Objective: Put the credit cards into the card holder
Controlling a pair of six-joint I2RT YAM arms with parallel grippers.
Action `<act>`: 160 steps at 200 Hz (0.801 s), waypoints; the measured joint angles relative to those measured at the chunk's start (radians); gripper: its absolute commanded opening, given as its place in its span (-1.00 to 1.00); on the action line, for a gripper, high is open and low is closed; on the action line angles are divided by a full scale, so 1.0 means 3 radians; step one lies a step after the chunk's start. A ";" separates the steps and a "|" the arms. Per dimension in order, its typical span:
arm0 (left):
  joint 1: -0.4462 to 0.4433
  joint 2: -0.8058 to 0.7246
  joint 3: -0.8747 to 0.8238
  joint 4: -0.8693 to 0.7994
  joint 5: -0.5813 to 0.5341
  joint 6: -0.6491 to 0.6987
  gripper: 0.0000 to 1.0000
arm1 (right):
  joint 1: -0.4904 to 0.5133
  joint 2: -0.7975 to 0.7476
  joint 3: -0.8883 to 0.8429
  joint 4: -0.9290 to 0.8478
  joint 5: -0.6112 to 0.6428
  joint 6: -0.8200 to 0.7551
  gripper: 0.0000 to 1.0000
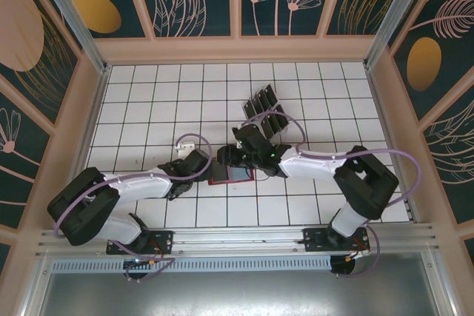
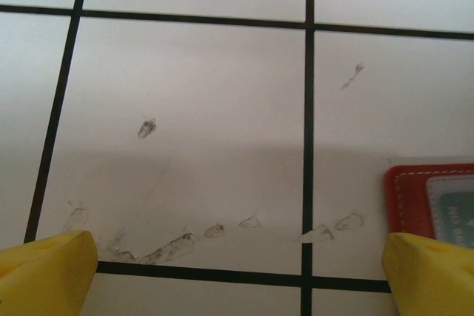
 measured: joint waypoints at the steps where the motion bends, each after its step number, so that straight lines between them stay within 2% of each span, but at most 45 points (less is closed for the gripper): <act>1: 0.0000 -0.0004 0.0003 -0.0003 0.0000 0.0003 0.97 | -0.0001 -0.0015 -0.0003 -0.0005 0.0005 -0.0003 -0.15; 60: 0.0000 -0.0187 0.0154 -0.0098 -0.0011 0.0071 0.97 | -0.0220 -0.0170 -0.0159 -0.0224 0.0150 -0.0197 -0.09; 160: 0.0000 -0.0161 0.0242 -0.0094 0.0106 0.0132 0.97 | -0.0327 0.0303 -0.0168 -0.0207 0.0131 -0.0346 -0.09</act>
